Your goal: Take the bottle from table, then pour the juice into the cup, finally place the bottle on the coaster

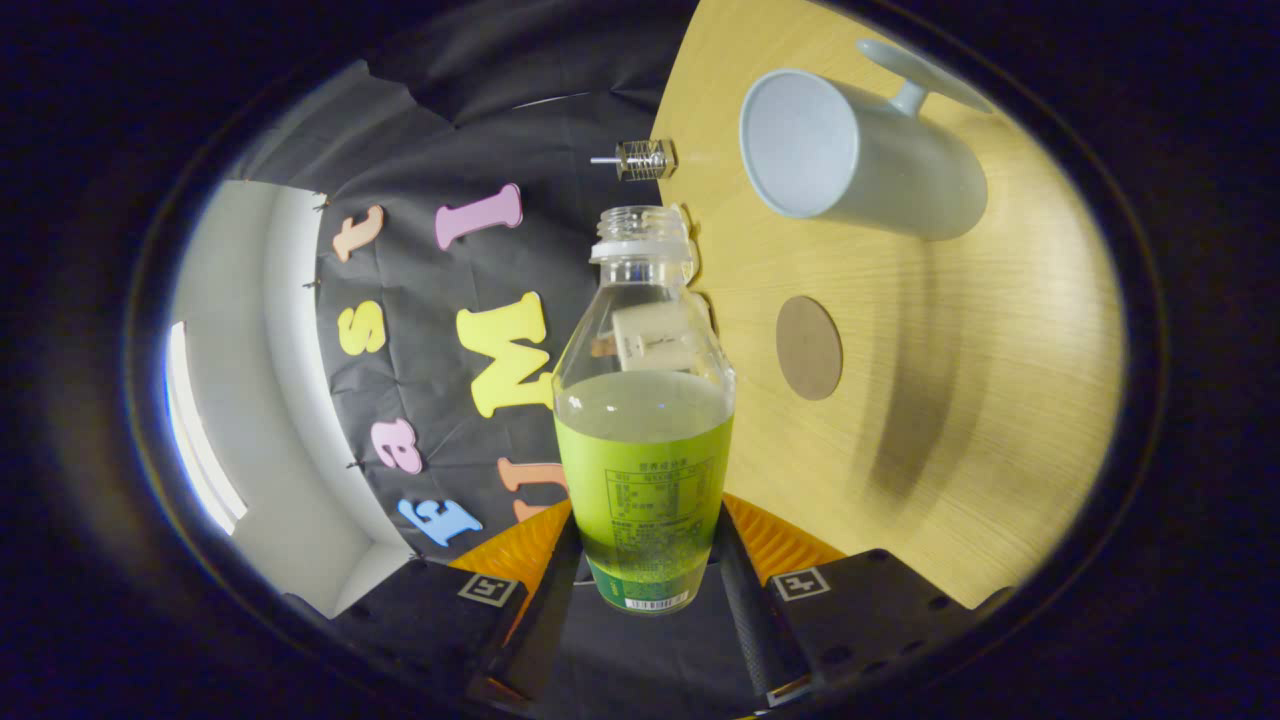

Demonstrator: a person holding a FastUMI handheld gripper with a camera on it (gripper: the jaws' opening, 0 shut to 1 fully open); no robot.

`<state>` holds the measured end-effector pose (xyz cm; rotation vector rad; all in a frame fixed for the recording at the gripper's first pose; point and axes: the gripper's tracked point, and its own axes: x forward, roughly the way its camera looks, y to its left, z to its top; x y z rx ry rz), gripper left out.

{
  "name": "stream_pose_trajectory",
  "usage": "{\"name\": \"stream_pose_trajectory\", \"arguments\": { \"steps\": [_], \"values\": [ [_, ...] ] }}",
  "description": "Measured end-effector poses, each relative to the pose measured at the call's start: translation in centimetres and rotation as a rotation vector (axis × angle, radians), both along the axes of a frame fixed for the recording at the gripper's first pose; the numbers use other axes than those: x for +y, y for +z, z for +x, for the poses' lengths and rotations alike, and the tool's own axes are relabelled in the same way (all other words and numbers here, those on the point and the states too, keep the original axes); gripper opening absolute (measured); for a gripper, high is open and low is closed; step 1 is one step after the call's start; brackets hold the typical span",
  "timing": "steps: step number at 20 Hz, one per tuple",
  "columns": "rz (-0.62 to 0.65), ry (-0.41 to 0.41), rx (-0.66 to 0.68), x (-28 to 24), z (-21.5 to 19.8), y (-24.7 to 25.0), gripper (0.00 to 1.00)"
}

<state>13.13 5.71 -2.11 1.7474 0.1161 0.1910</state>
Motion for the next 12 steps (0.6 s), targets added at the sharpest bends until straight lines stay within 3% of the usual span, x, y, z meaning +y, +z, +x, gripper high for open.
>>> {"name": "stream_pose_trajectory", "arguments": {
  "steps": [12],
  "values": [
    [0.129,-0.029,-0.054,-1.0,0.2,1.3,0.77]
  ]
}}
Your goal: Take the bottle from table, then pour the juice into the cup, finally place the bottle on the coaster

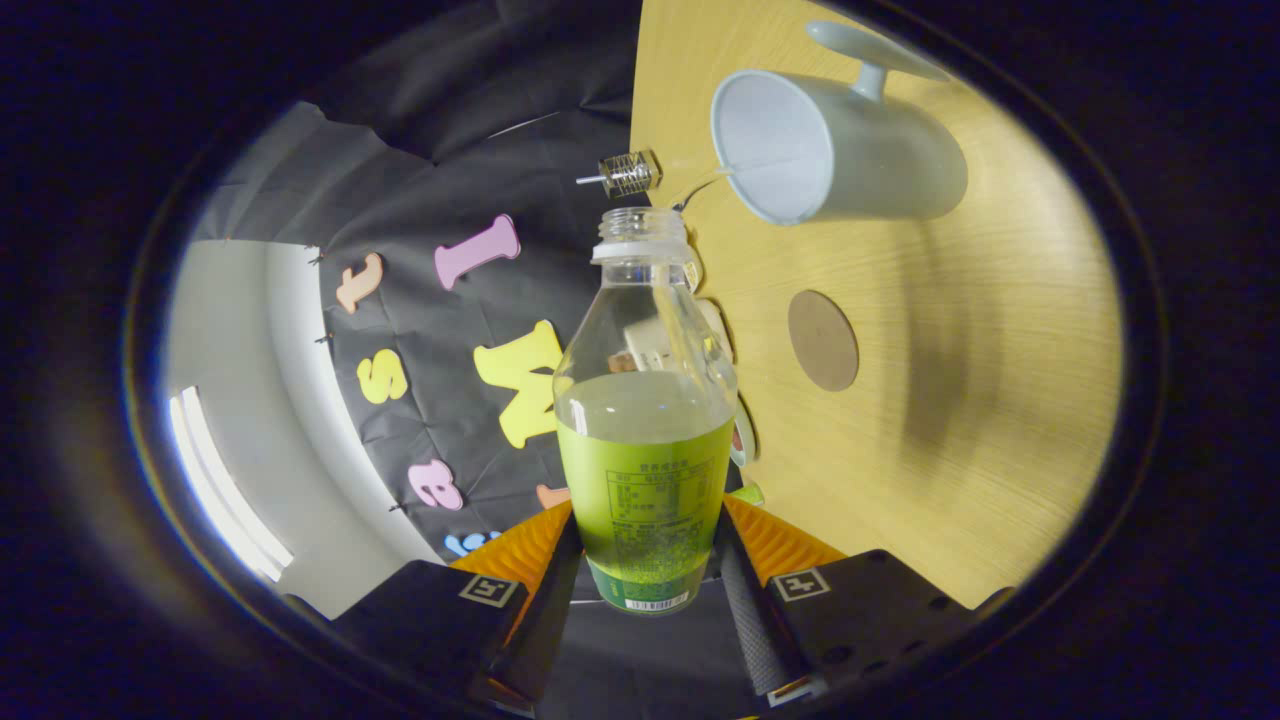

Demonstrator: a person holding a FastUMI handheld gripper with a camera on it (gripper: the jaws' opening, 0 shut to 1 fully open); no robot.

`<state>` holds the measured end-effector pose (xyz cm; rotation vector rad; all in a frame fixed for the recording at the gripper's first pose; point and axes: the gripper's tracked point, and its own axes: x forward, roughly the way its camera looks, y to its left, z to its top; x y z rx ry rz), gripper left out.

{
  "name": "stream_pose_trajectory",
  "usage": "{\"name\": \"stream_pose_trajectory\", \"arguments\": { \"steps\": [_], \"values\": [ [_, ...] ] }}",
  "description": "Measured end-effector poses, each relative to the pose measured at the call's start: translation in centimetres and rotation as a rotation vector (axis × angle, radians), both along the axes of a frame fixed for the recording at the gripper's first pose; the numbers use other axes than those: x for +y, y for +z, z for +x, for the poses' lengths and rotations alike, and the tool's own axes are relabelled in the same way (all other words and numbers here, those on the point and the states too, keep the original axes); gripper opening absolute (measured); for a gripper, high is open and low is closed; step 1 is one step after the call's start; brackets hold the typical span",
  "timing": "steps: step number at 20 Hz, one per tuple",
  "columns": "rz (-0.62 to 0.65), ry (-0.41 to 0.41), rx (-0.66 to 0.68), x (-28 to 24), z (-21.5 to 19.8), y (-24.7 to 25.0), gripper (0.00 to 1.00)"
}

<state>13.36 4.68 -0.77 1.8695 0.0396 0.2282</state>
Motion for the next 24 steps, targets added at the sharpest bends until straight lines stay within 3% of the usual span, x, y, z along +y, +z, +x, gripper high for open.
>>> {"name": "stream_pose_trajectory", "arguments": {
  "steps": [24],
  "values": [
    [0.192,-0.003,-0.048,-1.5,0.7,4.2,0.77]
  ]
}}
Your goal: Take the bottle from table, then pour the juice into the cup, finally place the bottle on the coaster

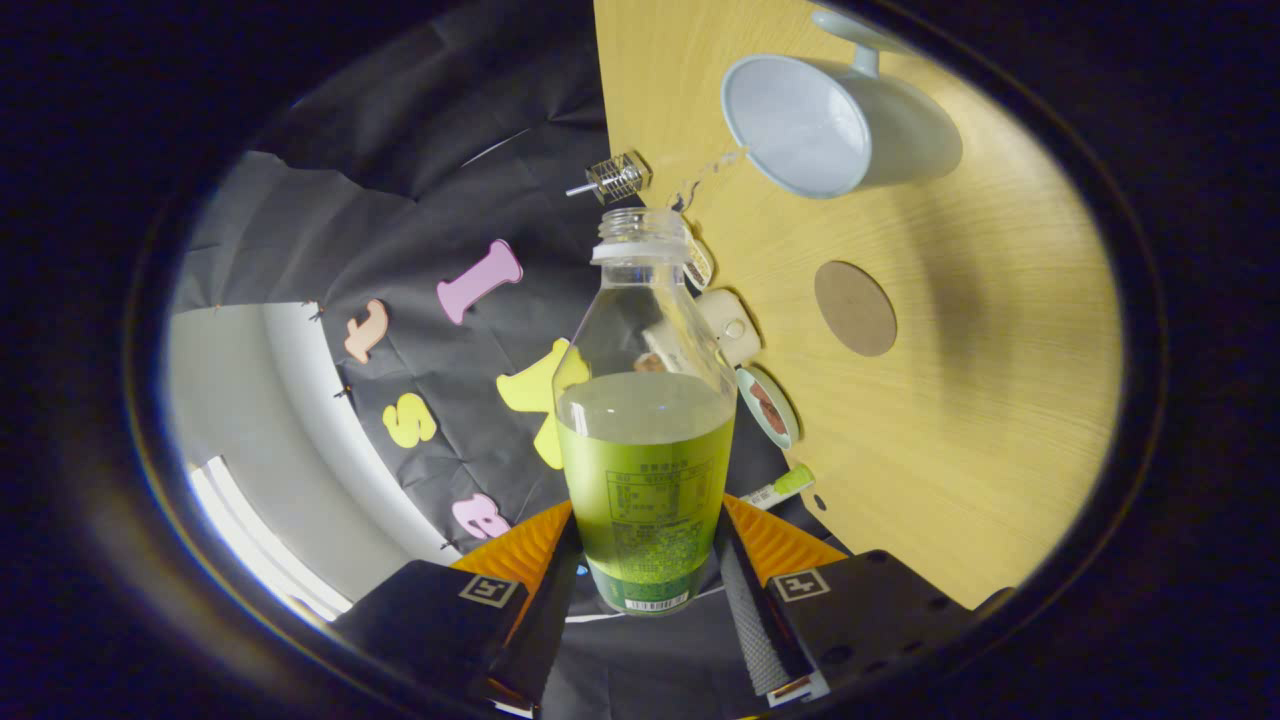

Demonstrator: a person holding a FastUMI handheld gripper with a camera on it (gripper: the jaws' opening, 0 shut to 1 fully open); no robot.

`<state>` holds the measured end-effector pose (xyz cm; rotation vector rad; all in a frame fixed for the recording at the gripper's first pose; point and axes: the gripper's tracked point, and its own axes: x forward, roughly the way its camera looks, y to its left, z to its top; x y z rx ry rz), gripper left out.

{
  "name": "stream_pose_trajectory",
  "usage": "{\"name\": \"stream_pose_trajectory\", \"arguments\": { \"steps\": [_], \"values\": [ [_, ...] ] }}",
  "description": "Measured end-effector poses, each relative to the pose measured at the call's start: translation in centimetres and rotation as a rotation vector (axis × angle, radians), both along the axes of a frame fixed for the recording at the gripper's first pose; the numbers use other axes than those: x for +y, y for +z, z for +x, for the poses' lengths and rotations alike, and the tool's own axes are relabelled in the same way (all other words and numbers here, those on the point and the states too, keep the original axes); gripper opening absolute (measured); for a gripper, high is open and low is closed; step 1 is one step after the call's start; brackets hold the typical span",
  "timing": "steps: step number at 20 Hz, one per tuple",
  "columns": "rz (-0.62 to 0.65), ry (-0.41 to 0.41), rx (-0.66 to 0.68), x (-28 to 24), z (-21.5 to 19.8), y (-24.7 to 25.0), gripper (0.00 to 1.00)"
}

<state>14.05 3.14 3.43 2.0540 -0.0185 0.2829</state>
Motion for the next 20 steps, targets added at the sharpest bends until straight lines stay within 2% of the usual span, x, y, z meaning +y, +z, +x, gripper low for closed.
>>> {"name": "stream_pose_trajectory", "arguments": {
  "steps": [8,13,20],
  "values": [
    [0.115,0.002,-0.002,-0.9,0.0,0.8,0.77],
    [0.136,0.014,0.000,-0.9,-0.1,1.2,0.77],
    [0.189,-0.018,-0.047,-2.2,-0.3,2.3,0.77]
  ]
}}
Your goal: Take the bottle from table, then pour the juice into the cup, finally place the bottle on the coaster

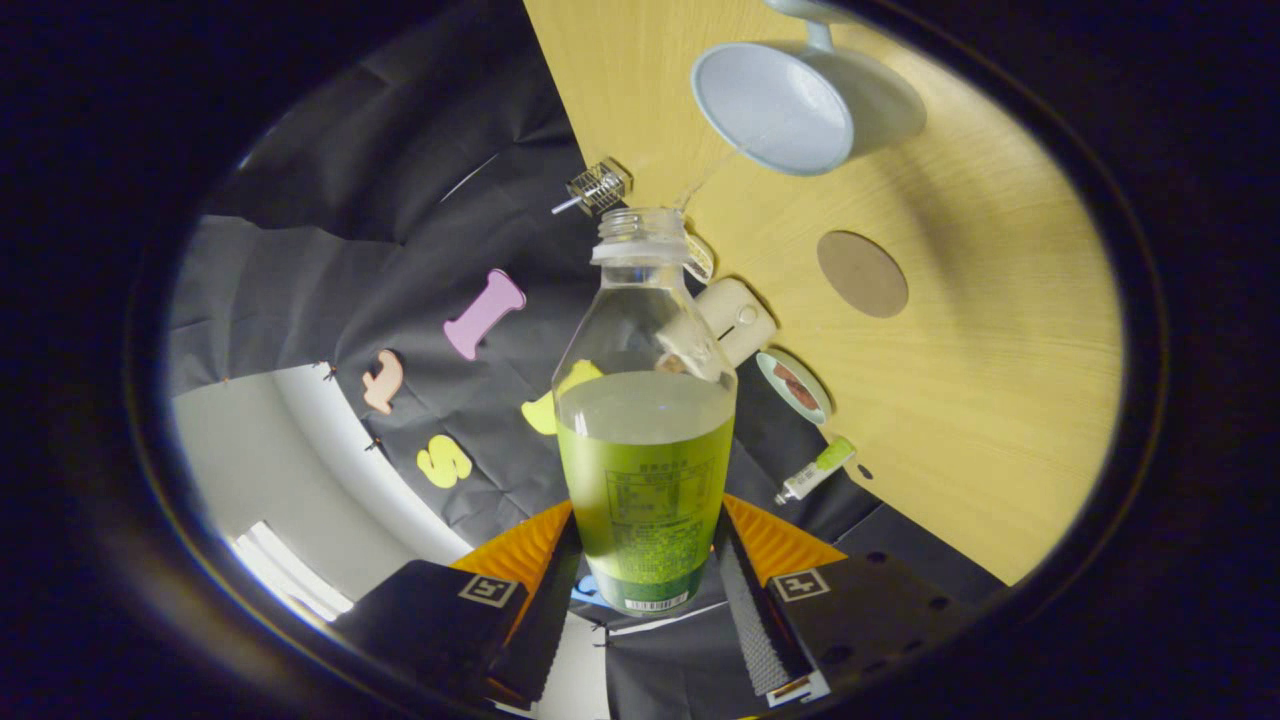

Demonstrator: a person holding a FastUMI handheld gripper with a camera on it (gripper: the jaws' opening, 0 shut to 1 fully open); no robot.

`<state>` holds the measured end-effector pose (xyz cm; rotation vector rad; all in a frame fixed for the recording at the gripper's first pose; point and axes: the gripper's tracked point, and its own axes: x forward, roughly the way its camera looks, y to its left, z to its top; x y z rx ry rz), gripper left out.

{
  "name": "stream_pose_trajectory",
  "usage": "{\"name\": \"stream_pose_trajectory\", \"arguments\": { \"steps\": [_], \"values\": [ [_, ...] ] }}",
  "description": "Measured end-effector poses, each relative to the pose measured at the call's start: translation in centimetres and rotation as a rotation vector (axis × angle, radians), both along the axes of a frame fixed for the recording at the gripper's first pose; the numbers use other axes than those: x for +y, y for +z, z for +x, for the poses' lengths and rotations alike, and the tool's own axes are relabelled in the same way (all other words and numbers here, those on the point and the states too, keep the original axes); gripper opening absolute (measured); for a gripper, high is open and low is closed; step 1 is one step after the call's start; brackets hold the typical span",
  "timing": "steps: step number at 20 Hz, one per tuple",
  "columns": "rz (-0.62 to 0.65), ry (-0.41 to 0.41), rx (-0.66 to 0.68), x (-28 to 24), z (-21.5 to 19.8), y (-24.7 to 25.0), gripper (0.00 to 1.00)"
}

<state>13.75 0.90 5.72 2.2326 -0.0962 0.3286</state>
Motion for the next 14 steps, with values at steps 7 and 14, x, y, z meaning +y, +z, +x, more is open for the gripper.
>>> {"name": "stream_pose_trajectory", "arguments": {
  "steps": [7,14],
  "values": [
    [-0.033,-0.005,0.003,0.0,0.0,-0.2,0.77],
    [-0.262,-0.003,0.045,1.7,-0.6,-2.4,0.77]
  ]
}}
